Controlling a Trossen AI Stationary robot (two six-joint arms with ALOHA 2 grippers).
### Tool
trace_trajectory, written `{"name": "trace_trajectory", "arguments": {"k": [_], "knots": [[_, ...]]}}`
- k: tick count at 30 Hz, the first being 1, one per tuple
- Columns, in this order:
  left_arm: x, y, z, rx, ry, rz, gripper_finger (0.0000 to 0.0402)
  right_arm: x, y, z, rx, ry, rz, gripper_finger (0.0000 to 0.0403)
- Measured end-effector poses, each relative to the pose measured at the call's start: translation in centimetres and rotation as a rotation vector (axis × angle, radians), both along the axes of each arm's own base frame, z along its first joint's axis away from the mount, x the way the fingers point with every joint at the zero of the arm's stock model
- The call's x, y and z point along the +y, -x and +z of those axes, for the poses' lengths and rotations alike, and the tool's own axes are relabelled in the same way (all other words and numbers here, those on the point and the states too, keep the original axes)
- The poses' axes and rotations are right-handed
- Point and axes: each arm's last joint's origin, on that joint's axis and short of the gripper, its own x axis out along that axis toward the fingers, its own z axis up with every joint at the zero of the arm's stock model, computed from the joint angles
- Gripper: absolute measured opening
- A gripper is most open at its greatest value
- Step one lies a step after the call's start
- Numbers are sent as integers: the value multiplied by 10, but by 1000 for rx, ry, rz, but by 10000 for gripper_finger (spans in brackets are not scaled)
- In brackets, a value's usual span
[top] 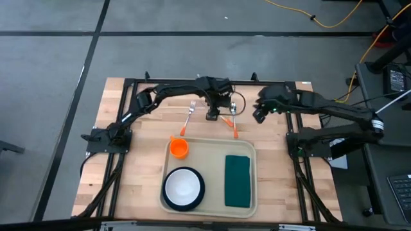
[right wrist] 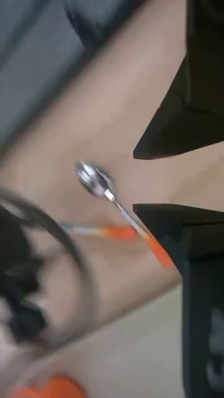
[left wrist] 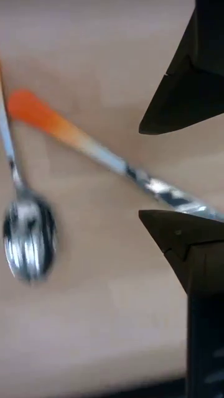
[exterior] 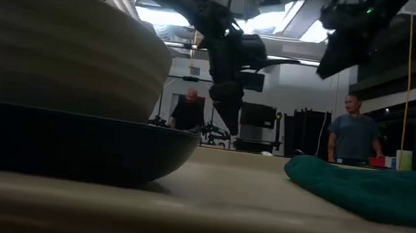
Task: Set up tray
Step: Put the knife on the napkin
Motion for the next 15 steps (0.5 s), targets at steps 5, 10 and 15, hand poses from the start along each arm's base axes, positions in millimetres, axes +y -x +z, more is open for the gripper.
{"name": "trace_trajectory", "arguments": {"k": [5,10,15], "knots": [[-16,-14,-17,-4,4,-35,203,3,18,19,-115,92,-49,131],[-18,-22,-36,-6,-20,-33,203,4,21,23,-146,92,-48,131],[-16,-25,-46,-9,-7,-36,203,3,19,21,-142,70,-34,131]]}}
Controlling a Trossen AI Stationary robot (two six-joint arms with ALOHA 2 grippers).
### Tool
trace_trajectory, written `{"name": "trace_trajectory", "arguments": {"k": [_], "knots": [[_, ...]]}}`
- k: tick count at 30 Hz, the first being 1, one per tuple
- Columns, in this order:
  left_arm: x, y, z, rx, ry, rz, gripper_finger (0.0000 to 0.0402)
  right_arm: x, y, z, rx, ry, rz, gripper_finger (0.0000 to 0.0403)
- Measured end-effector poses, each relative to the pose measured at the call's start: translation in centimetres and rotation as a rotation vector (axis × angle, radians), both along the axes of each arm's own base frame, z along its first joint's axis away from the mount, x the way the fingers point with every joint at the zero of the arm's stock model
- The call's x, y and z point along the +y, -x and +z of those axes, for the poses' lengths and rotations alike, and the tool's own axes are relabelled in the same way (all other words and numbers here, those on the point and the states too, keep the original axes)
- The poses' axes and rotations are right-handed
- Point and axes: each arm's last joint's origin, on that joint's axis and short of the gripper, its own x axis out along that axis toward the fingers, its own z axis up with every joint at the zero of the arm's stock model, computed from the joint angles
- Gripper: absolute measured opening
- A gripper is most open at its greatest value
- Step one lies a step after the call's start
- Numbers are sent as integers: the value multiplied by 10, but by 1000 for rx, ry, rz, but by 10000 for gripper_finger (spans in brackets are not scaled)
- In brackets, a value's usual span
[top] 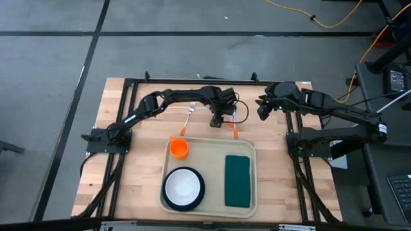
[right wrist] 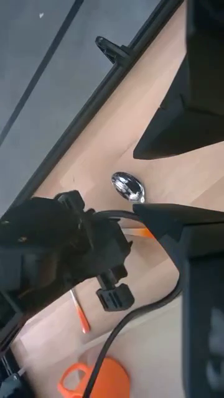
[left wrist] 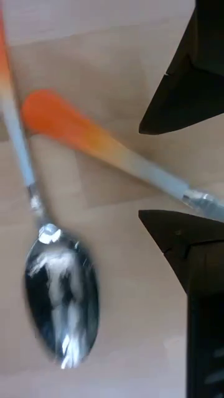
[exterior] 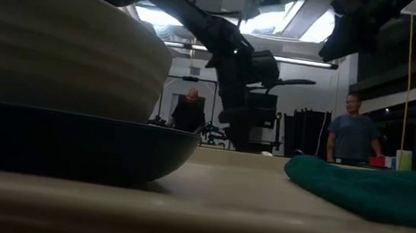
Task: Set up tray
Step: Put the knife on the napkin
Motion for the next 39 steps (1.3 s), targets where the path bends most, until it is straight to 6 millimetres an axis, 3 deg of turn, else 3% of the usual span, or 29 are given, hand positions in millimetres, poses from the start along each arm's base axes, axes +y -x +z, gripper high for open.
{"name": "trace_trajectory", "arguments": {"k": [17,39], "knots": [[-6,3,-19,0,122,17,193,-6,-2,1,1,37,2,131],[-4,5,-22,7,165,60,53,-6,-2,1,17,57,20,131]]}}
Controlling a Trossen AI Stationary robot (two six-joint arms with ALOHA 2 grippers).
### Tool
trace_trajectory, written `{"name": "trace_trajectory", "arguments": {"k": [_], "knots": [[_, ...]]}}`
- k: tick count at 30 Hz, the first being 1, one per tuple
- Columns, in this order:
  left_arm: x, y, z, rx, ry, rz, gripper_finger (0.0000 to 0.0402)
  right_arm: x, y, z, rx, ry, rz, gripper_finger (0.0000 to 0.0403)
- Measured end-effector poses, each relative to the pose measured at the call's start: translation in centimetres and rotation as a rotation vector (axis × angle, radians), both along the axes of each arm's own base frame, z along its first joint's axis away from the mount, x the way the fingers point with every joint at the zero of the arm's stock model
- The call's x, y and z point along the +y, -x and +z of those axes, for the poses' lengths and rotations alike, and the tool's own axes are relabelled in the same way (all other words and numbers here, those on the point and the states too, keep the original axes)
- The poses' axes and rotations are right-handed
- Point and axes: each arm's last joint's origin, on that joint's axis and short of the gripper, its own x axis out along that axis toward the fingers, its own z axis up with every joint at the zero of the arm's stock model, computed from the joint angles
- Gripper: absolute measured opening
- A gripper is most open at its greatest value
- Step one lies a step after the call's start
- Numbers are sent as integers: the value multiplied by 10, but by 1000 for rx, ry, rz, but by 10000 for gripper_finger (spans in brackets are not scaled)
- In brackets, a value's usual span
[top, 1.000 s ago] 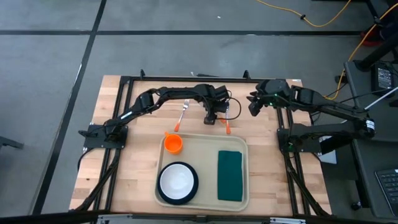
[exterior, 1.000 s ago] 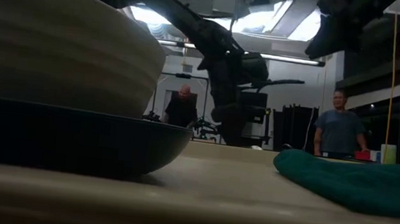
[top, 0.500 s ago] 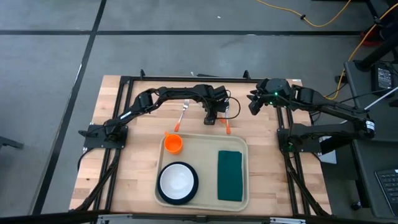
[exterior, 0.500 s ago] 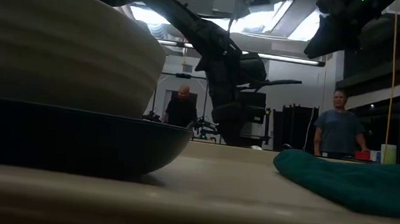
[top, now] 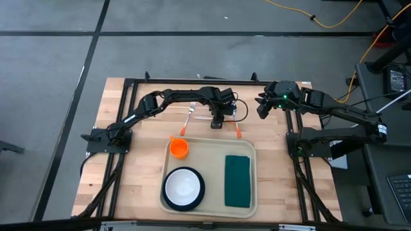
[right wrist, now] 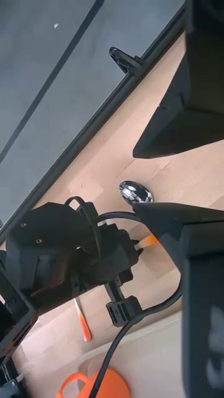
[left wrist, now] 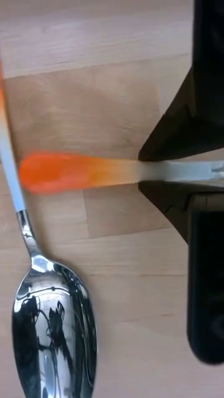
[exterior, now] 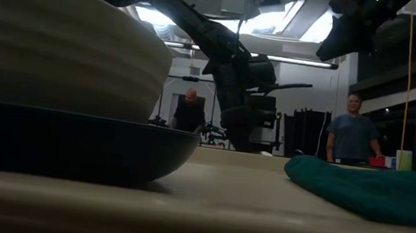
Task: Set up tray
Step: Put the knife on the napkin
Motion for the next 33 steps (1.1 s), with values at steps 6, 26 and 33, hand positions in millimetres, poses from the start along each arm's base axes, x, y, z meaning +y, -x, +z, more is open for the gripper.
{"name": "trace_trajectory", "arguments": {"k": [6,26,33], "knots": [[0,0,0,1,0,0,30,0,0,0,2,2,2,131],[-6,-5,16,22,-62,-21,25,-1,-4,-44,26,-69,-24,131],[-12,-7,17,17,-88,-35,25,-1,-6,-59,35,-104,-22,131]]}}
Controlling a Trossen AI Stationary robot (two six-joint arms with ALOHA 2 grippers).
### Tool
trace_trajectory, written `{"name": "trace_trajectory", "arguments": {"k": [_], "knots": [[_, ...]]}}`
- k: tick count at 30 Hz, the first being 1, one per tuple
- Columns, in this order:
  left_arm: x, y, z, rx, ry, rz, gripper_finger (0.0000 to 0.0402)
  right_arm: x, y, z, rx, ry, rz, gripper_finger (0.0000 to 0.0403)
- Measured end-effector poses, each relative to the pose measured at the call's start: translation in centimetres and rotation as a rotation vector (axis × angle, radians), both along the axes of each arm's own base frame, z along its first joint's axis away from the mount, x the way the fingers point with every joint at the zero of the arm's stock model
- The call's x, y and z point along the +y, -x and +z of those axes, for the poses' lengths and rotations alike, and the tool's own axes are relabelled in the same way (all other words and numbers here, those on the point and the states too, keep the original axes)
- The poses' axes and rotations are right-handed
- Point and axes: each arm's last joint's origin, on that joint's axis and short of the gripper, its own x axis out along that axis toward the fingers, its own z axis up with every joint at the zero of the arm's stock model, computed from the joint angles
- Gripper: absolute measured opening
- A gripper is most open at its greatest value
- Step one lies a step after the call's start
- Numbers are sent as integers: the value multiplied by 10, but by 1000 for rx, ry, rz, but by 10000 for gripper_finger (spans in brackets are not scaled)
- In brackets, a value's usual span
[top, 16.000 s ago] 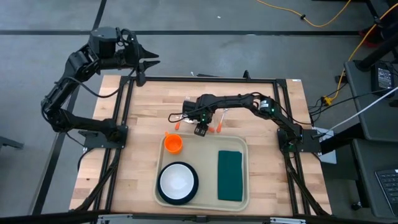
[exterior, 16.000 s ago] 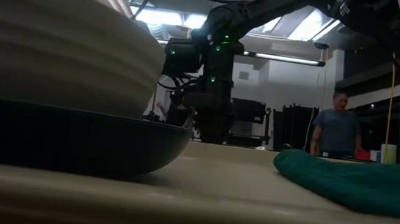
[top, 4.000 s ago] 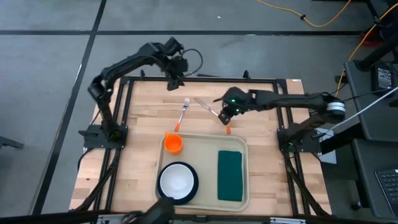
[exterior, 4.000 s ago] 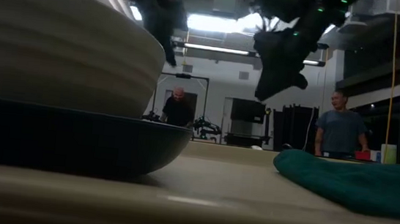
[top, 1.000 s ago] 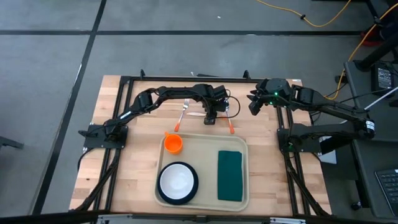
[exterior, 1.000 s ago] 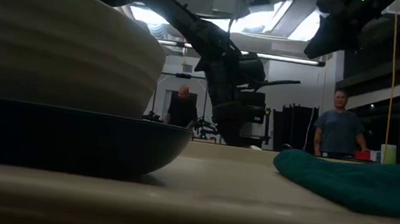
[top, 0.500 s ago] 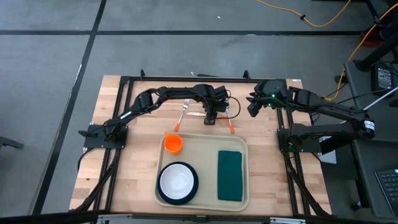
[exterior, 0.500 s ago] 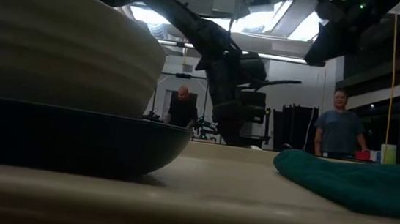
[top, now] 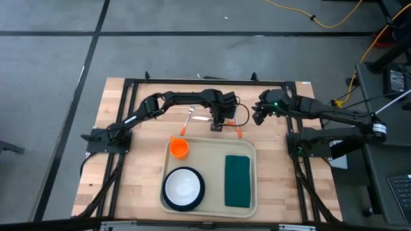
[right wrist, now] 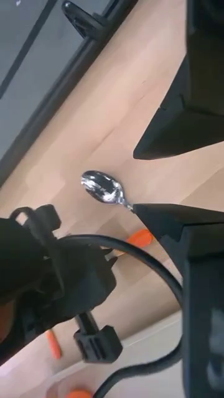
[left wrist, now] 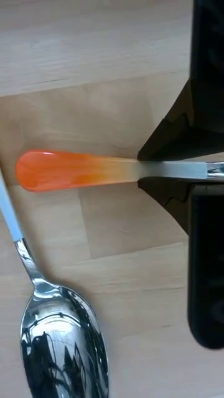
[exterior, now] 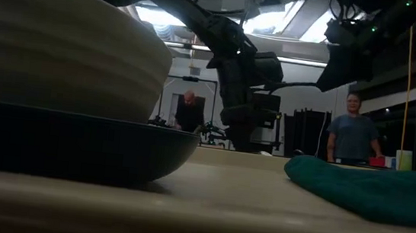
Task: Set up tray
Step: Put the knife on the napkin
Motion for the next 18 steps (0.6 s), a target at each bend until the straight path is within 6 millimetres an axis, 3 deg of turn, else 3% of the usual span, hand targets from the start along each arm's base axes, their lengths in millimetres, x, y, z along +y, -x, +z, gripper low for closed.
{"name": "trace_trajectory", "arguments": {"k": [18], "knots": [[4,2,12,-19,-43,0,12,-6,-17,-20,107,-35,33,131]]}}
